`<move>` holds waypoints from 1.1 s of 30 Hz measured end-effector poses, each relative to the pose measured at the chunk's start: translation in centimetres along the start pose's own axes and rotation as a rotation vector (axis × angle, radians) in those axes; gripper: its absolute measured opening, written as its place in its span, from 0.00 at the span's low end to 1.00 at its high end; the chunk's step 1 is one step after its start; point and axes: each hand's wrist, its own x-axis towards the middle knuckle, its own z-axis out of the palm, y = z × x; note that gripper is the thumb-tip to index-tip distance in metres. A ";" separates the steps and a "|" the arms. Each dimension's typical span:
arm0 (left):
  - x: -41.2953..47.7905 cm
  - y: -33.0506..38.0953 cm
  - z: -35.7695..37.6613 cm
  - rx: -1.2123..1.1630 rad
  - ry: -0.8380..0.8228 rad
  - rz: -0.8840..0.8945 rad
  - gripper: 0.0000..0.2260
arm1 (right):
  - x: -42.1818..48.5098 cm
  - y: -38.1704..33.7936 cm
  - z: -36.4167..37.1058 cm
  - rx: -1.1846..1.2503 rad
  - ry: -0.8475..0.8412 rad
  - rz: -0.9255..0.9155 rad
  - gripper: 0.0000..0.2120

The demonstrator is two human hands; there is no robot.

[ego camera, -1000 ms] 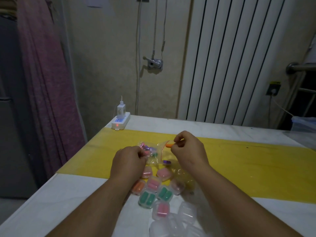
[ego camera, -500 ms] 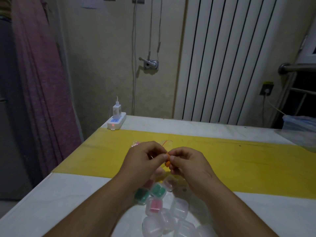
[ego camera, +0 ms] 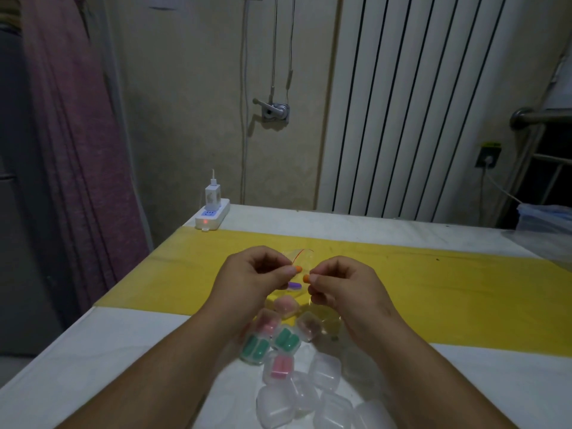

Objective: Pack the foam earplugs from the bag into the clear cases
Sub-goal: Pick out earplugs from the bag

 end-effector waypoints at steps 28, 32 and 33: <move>-0.2 -0.1 0.0 0.063 -0.062 -0.018 0.04 | -0.2 0.4 0.1 -0.229 -0.014 -0.172 0.09; -0.3 -0.2 0.3 0.131 -0.056 -0.035 0.04 | 0.2 0.6 -0.5 -0.303 0.084 -0.184 0.07; -0.3 -0.4 0.4 0.198 -0.070 -0.024 0.04 | 0.3 0.7 -0.7 -0.320 0.108 -0.183 0.07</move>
